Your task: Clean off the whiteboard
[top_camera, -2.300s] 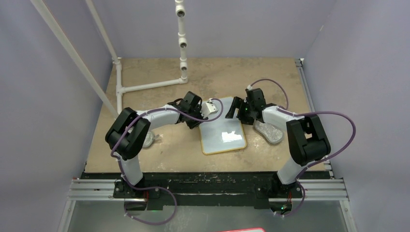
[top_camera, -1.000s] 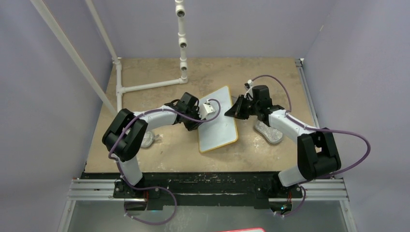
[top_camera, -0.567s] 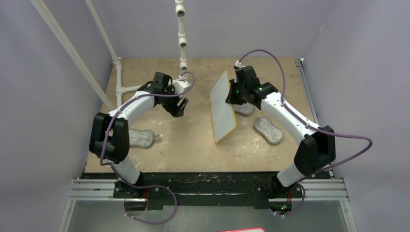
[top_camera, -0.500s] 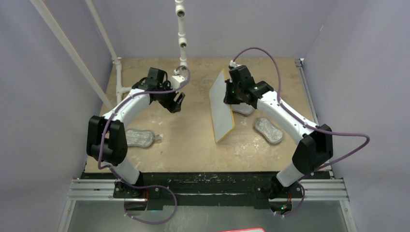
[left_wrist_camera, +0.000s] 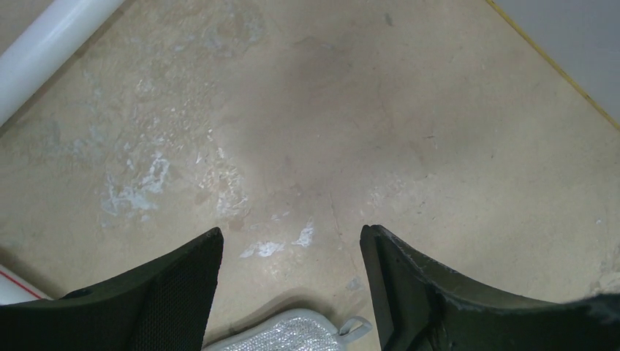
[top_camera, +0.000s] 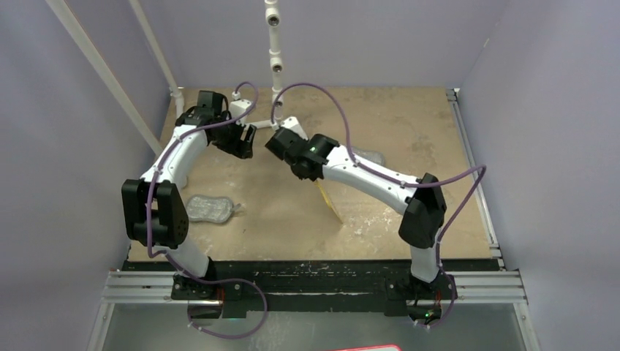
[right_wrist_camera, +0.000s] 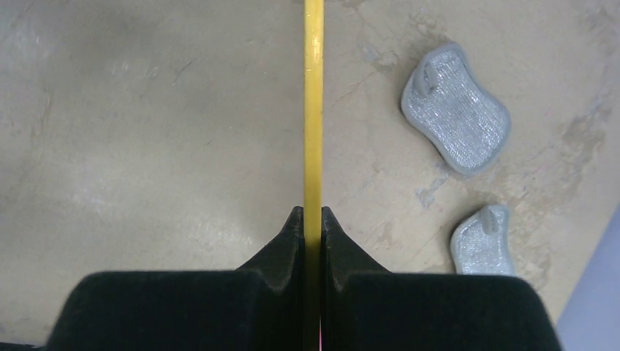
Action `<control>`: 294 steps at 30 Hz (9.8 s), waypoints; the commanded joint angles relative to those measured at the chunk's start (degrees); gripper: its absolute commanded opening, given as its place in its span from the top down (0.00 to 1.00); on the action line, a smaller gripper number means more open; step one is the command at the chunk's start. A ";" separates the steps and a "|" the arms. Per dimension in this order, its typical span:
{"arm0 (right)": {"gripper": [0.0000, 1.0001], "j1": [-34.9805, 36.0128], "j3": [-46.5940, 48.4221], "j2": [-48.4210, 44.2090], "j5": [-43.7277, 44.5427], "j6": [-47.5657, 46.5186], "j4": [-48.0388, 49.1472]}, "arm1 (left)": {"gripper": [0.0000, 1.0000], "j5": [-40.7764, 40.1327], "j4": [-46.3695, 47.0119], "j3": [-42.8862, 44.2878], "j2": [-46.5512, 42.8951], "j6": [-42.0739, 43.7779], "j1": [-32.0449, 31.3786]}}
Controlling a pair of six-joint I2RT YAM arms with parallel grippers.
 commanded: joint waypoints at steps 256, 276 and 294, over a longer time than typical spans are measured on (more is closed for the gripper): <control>1.00 -25.69 -37.04 -19.10 -33.33 8.57 16.39 | 0.15 1.87 17.45 -29.25 -22.12 2.65 -10.90; 1.00 -26.75 -31.86 4.60 -50.99 5.60 32.50 | 0.46 0.56 24.57 -28.50 2.72 0.18 -10.90; 1.00 -16.51 -14.20 24.35 -68.45 20.98 52.82 | 0.87 -1.88 22.07 -27.38 8.37 2.97 -10.90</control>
